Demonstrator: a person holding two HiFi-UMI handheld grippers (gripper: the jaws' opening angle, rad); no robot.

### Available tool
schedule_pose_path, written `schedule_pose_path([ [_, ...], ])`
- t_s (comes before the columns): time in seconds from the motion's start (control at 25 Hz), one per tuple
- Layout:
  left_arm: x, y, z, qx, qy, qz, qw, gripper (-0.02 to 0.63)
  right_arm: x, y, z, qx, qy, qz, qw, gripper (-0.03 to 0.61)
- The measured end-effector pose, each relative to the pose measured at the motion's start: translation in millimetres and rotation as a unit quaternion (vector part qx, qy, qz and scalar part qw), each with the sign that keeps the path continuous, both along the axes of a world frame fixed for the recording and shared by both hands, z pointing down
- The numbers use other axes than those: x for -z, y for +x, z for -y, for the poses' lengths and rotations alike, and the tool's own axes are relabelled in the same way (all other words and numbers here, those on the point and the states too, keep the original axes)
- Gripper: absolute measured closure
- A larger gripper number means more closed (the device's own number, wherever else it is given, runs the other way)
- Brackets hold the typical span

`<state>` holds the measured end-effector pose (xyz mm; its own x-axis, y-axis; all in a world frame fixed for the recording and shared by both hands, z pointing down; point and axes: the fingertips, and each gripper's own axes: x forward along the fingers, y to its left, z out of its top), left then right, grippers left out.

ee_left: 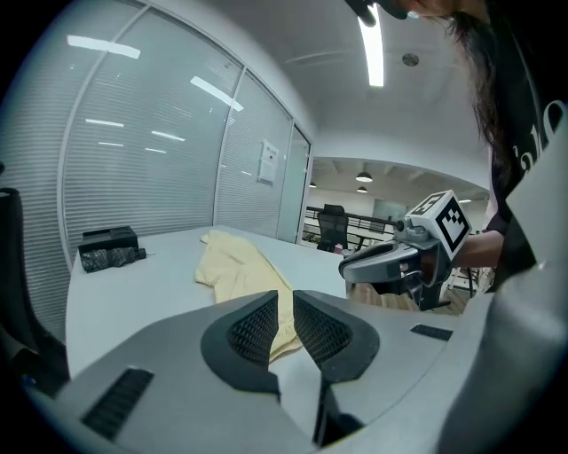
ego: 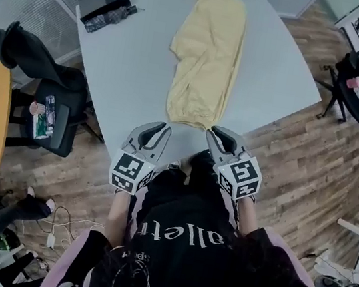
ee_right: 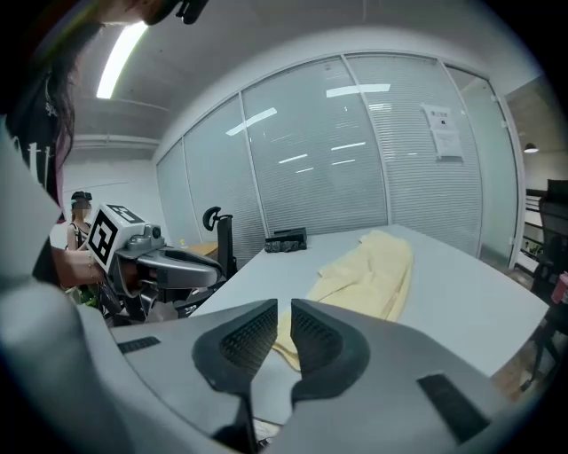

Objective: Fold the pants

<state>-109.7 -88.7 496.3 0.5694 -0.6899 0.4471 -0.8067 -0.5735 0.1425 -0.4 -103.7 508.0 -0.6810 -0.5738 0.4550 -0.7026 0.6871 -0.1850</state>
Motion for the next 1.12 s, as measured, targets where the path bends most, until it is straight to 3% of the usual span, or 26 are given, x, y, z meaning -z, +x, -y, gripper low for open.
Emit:
schedule_pose_path([
  [0.12, -17, -2, 6, 0.015, -0.022, 0.006, 0.9996, 0.558, -22, -1, 10, 0.037, -0.023, -0.014, 0.999, 0.531],
  [0.32, -58, 2, 17, 0.011, -0.063, 0.05, 0.9967, 0.545, -65, 1, 25, 0.099, -0.053, -0.057, 0.992, 0.439],
  [0.44, -81, 7, 21, 0.006, -0.088, 0.065, 0.994, 0.488, -92, 2, 25, 0.133, -0.068, -0.088, 0.985, 0.396],
  [0.6, -110, 9, 30, 0.003, -0.115, 0.084, 0.9898, 0.462, -123, -4, 21, 0.189, -0.073, -0.13, 0.971, 0.352],
  [0.76, -138, 10, 35, -0.016, -0.139, 0.123, 0.9825, 0.439, -140, -14, 19, 0.247, -0.05, -0.174, 0.952, 0.348],
  [0.92, -161, 11, 37, -0.049, -0.15, 0.169, 0.9729, 0.415, -157, -20, 24, 0.273, -0.033, -0.212, 0.938, 0.348],
  [1.12, -177, 15, 37, -0.097, -0.15, 0.228, 0.9571, 0.403, -171, -20, 27, 0.268, -0.037, -0.229, 0.935, 0.374],
])
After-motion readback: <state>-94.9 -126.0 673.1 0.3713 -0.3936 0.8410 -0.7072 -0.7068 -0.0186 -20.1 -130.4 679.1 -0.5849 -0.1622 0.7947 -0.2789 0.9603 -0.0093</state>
